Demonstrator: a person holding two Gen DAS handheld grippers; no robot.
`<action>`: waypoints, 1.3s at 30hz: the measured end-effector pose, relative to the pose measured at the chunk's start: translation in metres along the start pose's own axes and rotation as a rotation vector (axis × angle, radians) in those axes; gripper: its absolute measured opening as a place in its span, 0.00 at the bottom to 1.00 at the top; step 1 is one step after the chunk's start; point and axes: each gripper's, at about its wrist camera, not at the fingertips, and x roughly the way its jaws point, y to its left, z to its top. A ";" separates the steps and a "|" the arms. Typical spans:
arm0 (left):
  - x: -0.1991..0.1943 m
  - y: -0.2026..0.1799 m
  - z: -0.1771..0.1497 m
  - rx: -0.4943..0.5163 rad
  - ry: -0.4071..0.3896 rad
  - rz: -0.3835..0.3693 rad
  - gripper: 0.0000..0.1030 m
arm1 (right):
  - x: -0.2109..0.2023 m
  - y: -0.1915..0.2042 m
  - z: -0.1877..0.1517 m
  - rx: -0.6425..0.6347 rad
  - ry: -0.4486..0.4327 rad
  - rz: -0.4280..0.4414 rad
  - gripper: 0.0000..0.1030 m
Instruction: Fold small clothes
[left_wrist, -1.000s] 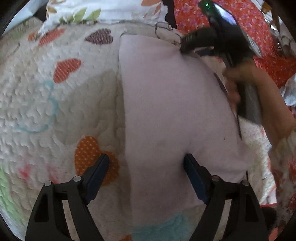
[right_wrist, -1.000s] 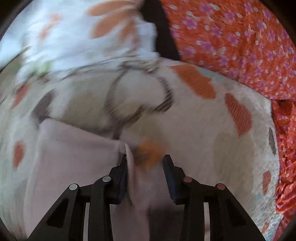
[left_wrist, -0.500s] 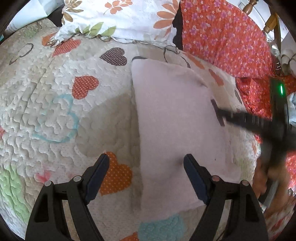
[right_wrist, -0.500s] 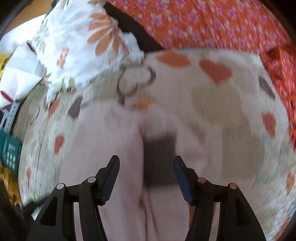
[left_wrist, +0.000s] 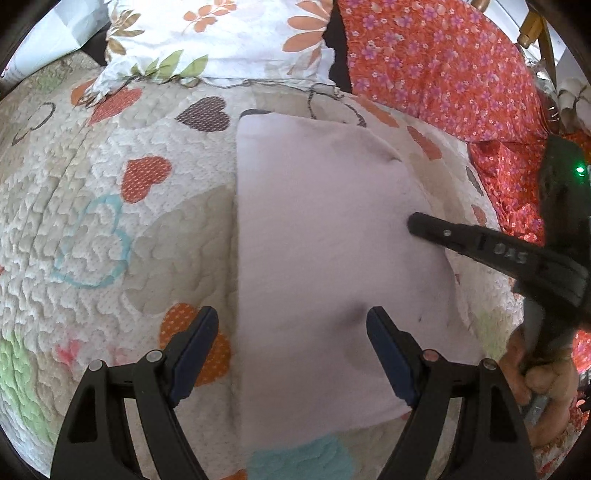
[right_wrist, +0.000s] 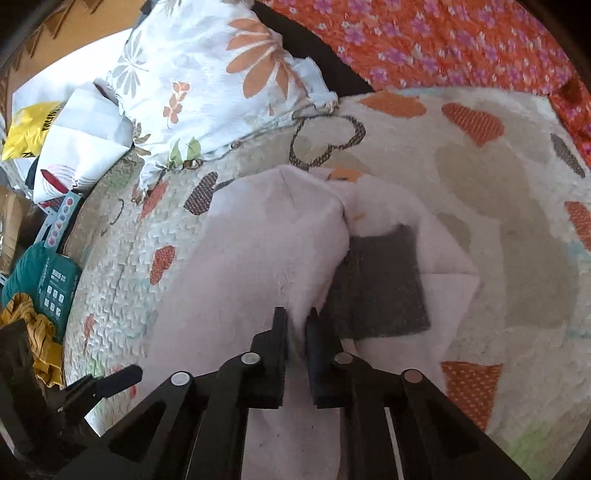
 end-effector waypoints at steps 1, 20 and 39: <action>0.001 -0.003 0.000 0.004 0.002 -0.005 0.79 | -0.006 -0.004 0.000 0.013 -0.008 0.007 0.08; 0.024 -0.033 -0.014 0.076 0.083 -0.065 0.83 | -0.083 -0.064 -0.025 0.200 -0.100 -0.085 0.10; -0.018 0.000 -0.001 0.073 -0.093 0.011 0.83 | -0.026 -0.065 -0.044 0.044 0.196 -0.149 0.39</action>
